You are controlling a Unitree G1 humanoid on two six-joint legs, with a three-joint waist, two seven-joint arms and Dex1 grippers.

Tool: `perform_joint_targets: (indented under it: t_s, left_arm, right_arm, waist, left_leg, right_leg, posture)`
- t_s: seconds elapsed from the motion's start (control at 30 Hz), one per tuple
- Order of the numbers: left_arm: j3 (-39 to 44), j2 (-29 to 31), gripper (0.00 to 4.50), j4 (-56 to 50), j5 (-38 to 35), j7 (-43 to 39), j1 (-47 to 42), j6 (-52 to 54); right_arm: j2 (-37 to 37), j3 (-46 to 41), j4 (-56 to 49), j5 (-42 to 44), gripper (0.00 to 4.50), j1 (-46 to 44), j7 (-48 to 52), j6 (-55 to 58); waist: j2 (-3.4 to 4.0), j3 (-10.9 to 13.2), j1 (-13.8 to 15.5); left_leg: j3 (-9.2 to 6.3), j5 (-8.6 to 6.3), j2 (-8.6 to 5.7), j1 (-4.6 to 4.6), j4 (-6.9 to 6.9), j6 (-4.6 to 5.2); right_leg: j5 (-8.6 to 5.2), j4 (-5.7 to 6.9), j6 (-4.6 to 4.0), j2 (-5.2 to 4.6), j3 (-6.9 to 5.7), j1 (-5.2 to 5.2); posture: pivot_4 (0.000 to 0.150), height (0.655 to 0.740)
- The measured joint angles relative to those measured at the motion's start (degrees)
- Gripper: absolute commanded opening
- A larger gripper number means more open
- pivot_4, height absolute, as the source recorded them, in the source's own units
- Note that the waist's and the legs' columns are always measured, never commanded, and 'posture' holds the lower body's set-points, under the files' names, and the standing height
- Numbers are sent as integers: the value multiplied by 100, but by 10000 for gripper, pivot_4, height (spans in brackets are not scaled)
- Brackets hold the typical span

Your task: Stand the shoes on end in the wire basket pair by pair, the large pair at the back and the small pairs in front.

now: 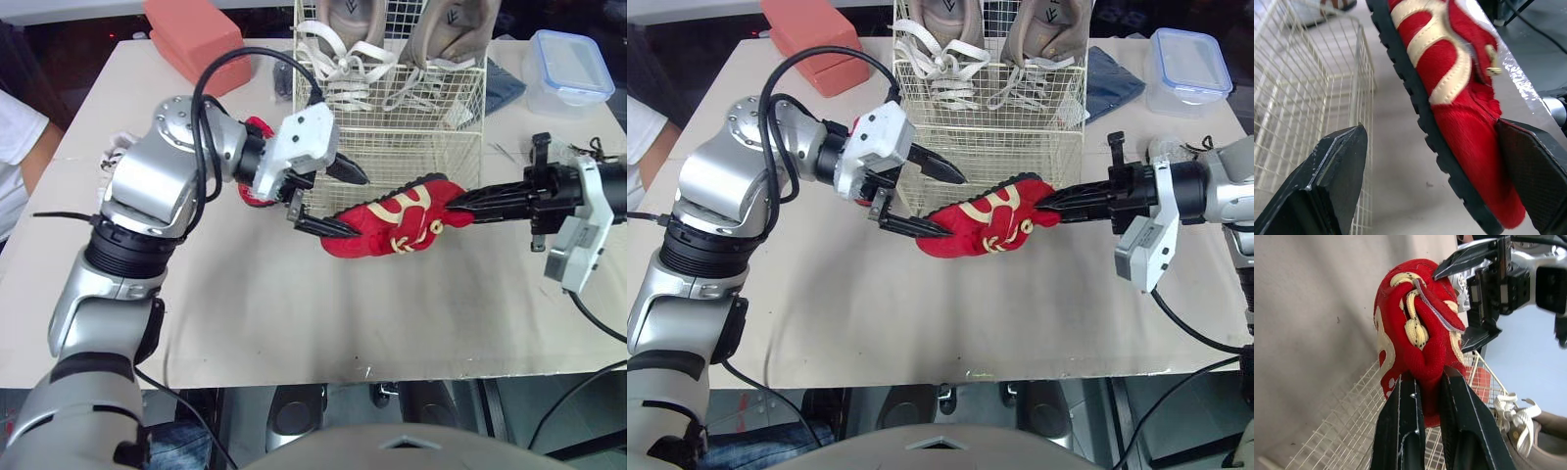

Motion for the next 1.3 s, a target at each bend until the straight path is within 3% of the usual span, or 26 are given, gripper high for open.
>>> perform_joint_targets:
  t_s: [0.03, 0.07, 0.13, 0.3, 0.4, 0.5, 0.53, 0.57, 0.7, 0.8, 0.83, 0.9, 0.93, 0.97, 1.07, 1.2, 1.3]
  left_arm:
    - [-22, -29, 45000, 10, 48, 36, -6, 51]
    - [-38, -46, 40970, 48, 83, 43, -16, 91]
    - [-49, -56, 37827, 82, 92, 37, -18, 129]
    - [-81, -142, 13929, 125, 56, -163, -25, 167]
    - [-63, -143, 3731, 126, 23, -198, -25, 293]
    - [-30, -147, 3462, 126, 6, -219, -24, 389]
    - [-21, -151, 3462, 129, 6, -218, -23, 397]
    - [-16, -157, 3461, 139, 6, -215, -23, 399]
    - [123, -390, 3453, 203, -2, 53, 119, 421]
    - [331, -732, 3449, 116, -121, 479, 326, 573]
    - [454, -850, 3449, 31, -201, 649, 452, 605]
    - [610, -1009, 3449, -105, -278, 920, 608, 635]
    - [805, -1205, 3449, -175, -300, 1285, 724, 570]
    - [823, -1207, 3449, -175, -300, 1301, 728, 566]
    - [1081, -1423, 3449, -324, -361, 1681, 861, 392]
    - [1116, -1678, 3449, -528, -446, 2014, 1036, 374]
    - [1108, -1827, 3449, -739, -496, 2274, 1286, 360]
  right_arm:
    - [0, 18, -8, -13, 250, -5, -6, 6]
    - [0, 47, -32, -33, 0, -19, -15, 9]
    - [1, 55, -48, -62, 0, -57, -19, 12]
    - [48, 58, -61, -148, 0, -202, -85, 11]
    - [80, 58, -107, -181, 0, -204, -147, 4]
    - [87, 57, -134, -197, 0, -221, -180, 35]
    - [83, 57, -155, -201, 5832, -219, -191, 83]
    - [78, 57, -172, -203, 7701, -219, -203, 119]
    - [44, -171, -432, -40, 26142, 25, -527, 649]
    - [-87, -578, -704, 199, 41438, 700, -857, 1388]
    - [-156, -743, -786, 299, 44021, 1085, -960, 1716]
    - [-196, -983, -964, 573, 44021, 1720, -1186, 2408]
    - [-313, -1302, -1480, 1247, 44021, 2533, -1549, 3659]
    - [-319, -1308, -1502, 1275, 44021, 2556, -1558, 3715]
    - [-440, -1745, -2533, 2868, 44021, 3531, -2323, 5713]
    - [-247, -1942, -3296, 4407, 44021, 3778, -3232, 7046]
    - [353, -1976, -3548, 5468, 44021, 3538, -4339, 7606]
  waist:
    - [0, 0, 0]
    - [0, 0, -3]
    - [0, 0, -5]
    - [1, 0, -5]
    - [1, 0, -6]
    - [1, 0, -6]
    - [1, 0, -6]
    - [1, 0, -6]
    - [1, 0, 3]
    - [0, 0, 39]
    - [-1, 0, 50]
    - [-1, 1, 52]
    - [0, 1, 62]
    - [-1, 1, 58]
    - [4, 0, 16]
    - [3, 0, -8]
    - [-1, -1, -5]
  left_leg:
    - [0, 0, 0, 0, 0, 0]
    - [1, 0, 1, 0, 0, 0]
    - [0, 0, 1, 0, 0, 0]
    - [1, 0, 3, 1, 0, 0]
    - [1, 0, 4, 1, 1, 0]
    - [1, 0, 4, 1, 1, 0]
    - [1, 0, 4, 1, 1, 0]
    - [1, 0, 4, 1, 1, 0]
    - [0, 0, 7, 1, 2, 0]
    - [-7, 0, 7, -4, 6, 1]
    - [-6, -1, 6, -5, 6, 2]
    - [-6, -1, 6, -5, 7, 2]
    - [-6, -1, 6, -4, 6, 2]
    - [-8, -1, 8, 0, 8, 1]
    - [-10, -1, 14, 7, 4, 1]
    - [-9, -2, 12, 10, 7, 2]
    - [-9, -2, 7, 7, 8, 3]
  right_leg:
    - [0, 0, 0, 0, 0, 0]
    - [0, 0, 0, 0, 0, 0]
    - [0, 0, 0, 0, 0, 0]
    - [0, 2, 0, 0, 0, 0]
    - [0, 3, 0, -1, 1, 0]
    - [0, 3, 0, -1, 1, 0]
    - [0, 3, 0, -1, 1, 0]
    - [0, 3, 0, -1, 1, 0]
    - [1, 5, -2, -6, 0, 0]
    - [4, 6, -6, -14, -5, 2]
    - [8, 5, -13, -16, -4, 3]
    - [9, 7, -14, -19, -3, 2]
    - [9, 10, -15, -20, -3, 2]
    - [9, 12, -15, -19, -3, 5]
    - [6, 11, -10, -28, 2, 12]
    - [-3, 11, 6, -13, 6, 11]
    - [-3, 10, 7, -6, 8, 10]
  posture:
    - [1500, 6860]
    - [1500, 6860]
    - [1500, 6860]
    - [1500, 6860]
    - [1500, 6860]
    - [1500, 6860]
    - [1500, 6860]
    - [1500, 6860]
    - [1500, 6860]
    - [1500, 6860]
    - [1500, 6860]
    - [1500, 6860]
    - [1500, 6860]
    - [1500, 6860]
    - [1500, 6860]
    - [1500, 6860]
    - [1500, 6860]
